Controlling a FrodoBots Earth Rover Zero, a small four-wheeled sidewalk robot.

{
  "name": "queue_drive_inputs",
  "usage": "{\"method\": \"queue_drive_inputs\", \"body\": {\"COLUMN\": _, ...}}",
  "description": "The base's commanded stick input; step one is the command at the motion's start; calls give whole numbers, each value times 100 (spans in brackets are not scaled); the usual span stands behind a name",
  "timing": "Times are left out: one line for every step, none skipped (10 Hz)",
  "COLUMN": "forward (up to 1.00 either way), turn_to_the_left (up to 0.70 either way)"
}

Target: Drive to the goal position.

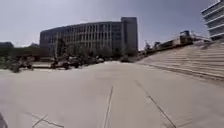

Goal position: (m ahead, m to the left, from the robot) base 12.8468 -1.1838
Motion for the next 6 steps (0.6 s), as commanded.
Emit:
{"method": "queue_drive_inputs", "body": {"forward": 100, "turn_to_the_left": 0}}
{"method": "queue_drive_inputs", "body": {"forward": 100, "turn_to_the_left": 0}}
{"method": "queue_drive_inputs", "body": {"forward": 100, "turn_to_the_left": -1}}
{"method": "queue_drive_inputs", "body": {"forward": 100, "turn_to_the_left": -36}}
{"method": "queue_drive_inputs", "body": {"forward": 100, "turn_to_the_left": -40}}
{"method": "queue_drive_inputs", "body": {"forward": 100, "turn_to_the_left": -36}}
